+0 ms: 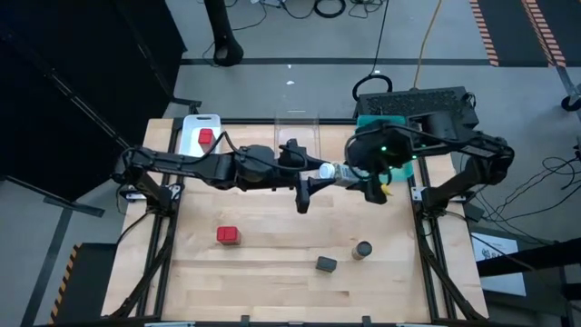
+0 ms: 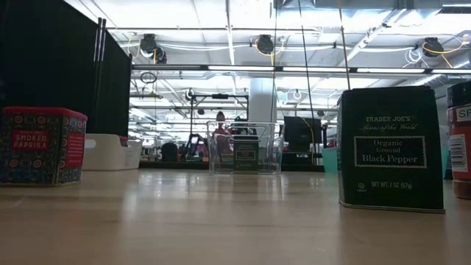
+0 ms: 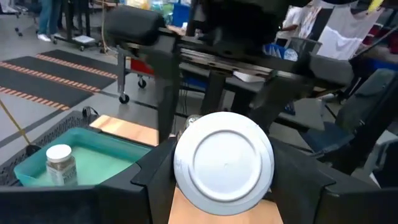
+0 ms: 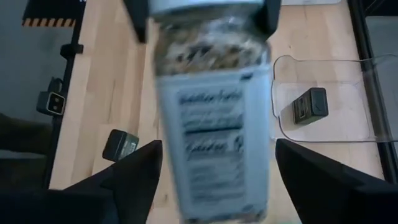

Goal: Sort spices by type
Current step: Put the white seasoning bottle into the green bin

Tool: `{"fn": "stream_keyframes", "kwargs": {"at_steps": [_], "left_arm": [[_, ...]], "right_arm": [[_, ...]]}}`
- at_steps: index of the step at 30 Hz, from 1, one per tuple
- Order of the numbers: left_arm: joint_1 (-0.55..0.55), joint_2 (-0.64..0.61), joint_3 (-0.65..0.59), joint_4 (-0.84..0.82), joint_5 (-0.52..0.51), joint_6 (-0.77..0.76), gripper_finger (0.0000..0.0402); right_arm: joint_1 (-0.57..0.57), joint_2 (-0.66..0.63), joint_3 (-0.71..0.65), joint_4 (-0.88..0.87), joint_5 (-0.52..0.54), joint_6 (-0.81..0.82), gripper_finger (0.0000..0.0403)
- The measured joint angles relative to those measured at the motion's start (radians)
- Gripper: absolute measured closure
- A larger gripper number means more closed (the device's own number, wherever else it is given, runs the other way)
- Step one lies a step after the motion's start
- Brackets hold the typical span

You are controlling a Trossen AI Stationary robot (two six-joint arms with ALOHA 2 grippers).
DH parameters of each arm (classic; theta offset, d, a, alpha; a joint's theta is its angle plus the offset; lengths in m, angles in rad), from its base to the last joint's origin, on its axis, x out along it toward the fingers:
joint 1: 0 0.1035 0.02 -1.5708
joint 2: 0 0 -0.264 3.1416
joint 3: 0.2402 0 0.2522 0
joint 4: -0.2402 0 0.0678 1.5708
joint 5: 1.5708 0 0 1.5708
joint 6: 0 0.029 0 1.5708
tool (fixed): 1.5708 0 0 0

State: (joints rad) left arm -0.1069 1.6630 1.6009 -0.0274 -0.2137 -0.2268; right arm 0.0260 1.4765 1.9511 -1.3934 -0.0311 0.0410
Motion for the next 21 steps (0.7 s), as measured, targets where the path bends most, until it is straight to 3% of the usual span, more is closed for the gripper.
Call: {"fn": "stream_keyframes", "kwargs": {"at_steps": [4, 9, 16, 21], "left_arm": [[-0.013, 0.000, 0.000, -0.007, -0.004, 0.001, 0.0190], [-0.019, 0.000, 0.000, -0.003, -0.010, -0.001, 0.0190], [-0.023, -0.008, 0.000, 0.018, -0.007, 0.011, 0.0081], [-0.023, -0.029, 0.000, 0.006, -0.004, 0.056, 0.0054]], "right_arm": [[0.001, 0.013, -0.001, 0.005, -0.004, -0.024, 0.0147], [0.003, 0.010, -0.001, 0.008, -0.017, -0.045, 0.0243], [0.002, 0.001, -0.001, 0.038, -0.049, -0.027, 0.0242], [0.002, -0.053, -0.002, 0.045, -0.047, -0.020, 0.0242]]}}
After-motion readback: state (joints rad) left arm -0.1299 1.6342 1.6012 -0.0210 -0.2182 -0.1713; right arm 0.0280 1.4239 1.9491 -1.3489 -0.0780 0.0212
